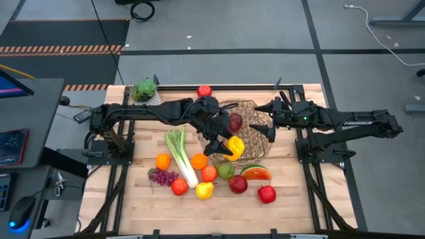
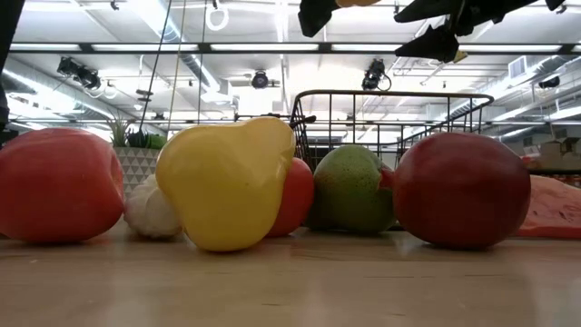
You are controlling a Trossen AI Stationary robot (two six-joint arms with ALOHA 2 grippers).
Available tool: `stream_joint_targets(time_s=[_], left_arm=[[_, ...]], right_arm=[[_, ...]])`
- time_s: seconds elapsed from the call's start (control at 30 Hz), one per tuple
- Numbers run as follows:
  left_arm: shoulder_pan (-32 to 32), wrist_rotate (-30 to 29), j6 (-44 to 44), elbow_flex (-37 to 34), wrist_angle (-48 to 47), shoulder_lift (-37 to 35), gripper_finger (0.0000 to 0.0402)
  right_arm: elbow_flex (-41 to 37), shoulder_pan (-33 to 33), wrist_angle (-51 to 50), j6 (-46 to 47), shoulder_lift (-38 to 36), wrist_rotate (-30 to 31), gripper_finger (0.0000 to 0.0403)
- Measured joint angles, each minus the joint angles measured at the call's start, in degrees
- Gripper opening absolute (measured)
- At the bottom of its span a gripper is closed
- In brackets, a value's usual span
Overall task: Build produce basket
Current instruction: Put the yellow bell pepper into the brown wire basket
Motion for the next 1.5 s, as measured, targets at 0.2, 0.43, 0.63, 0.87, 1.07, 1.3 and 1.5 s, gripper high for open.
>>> stream_joint_targets(time_s=[0.2,0.43,0.63,0.87,1.07,1.3,1.5], left_arm=[[0.0,0.01,0.15,-0.02,0.0,0.0,0.033],[0.0,-0.07,9.22,-0.02,-0.07,0.0,0.033],[-0.02,-7.51,39.78,-0.04,-2.12,-0.04,0.033],[0.11,-17.86,67.42,-0.04,-2.1,-0.04,0.033],[0.11,-23.7,86.06,-0.04,-2.12,-0.04,0.033],[0.11,-24.82,105.8,-0.04,-2.14,-0.04,0.033],[0.11,-24.77,123.95,-0.04,-1.78,-0.04,0.033]], right_arm=[[0.0,0.0,0.0,0.0,0.0,0.02,0.04],[0.0,0.0,0.0,0.0,0.0,0.02,0.04],[0.0,0.0,0.0,0.0,0.0,0.02,0.04],[0.0,0.0,-0.41,0.0,0.0,0.02,0.04],[0.0,0.02,-1.55,0.0,0.0,0.04,0.04],[0.0,0.0,-1.55,0.0,0.0,0.04,0.04],[0.0,0.0,-1.6,0.0,0.0,0.04,0.04]])
